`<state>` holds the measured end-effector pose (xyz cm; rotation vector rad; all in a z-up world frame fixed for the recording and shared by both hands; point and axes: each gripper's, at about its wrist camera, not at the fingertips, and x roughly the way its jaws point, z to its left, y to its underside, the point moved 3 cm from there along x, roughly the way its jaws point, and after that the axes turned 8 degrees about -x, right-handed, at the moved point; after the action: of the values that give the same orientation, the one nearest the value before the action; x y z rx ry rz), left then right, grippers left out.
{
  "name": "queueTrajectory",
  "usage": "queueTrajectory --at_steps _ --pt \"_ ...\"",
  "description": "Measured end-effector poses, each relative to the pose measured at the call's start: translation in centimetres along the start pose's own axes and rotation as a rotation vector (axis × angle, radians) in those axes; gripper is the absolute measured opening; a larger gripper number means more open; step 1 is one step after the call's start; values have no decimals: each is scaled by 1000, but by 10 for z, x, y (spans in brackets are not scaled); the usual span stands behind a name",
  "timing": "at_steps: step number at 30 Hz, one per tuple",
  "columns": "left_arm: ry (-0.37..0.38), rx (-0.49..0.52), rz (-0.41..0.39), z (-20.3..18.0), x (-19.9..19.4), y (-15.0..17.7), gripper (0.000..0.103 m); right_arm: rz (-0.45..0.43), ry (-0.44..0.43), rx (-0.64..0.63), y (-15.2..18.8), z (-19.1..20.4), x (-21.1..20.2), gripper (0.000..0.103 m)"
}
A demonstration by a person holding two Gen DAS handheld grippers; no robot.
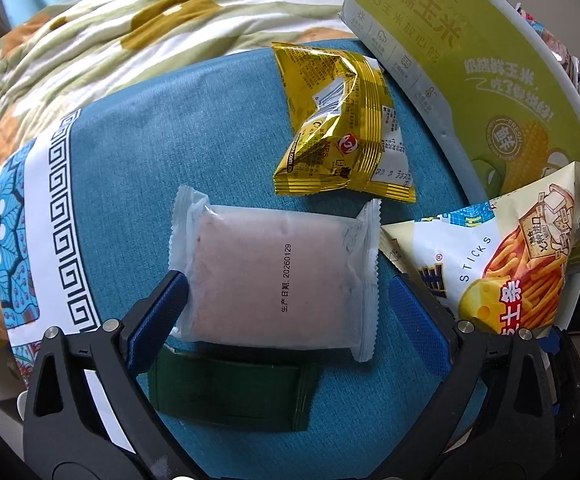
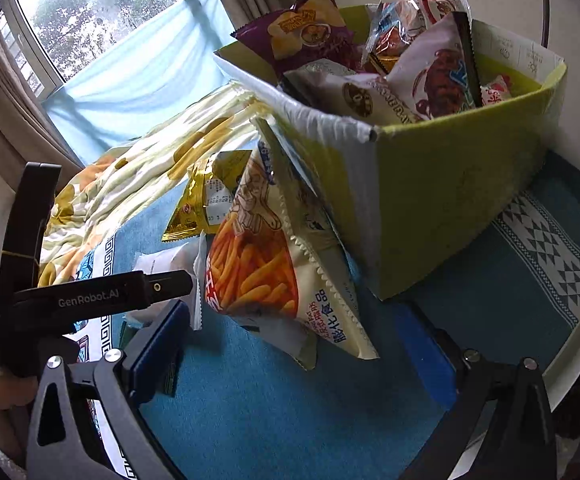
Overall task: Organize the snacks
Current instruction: 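Grasp the white pastry with the left tool while the right tool grasps the cheese-stick bag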
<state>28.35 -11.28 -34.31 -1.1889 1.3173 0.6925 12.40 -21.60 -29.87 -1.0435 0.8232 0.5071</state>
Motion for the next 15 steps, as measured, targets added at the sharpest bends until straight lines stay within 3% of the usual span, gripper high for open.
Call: queueTrajectory --at_steps 5,12,15 --pt "-69 29 -9 -6 7 -5 101 -2 -25 29 0 -6 8 102" --pt "-77 83 8 -2 10 -2 101 5 -68 72 -4 -16 19 102" --pt "-94 68 19 9 16 0 95 12 -73 75 -6 -16 23 102"
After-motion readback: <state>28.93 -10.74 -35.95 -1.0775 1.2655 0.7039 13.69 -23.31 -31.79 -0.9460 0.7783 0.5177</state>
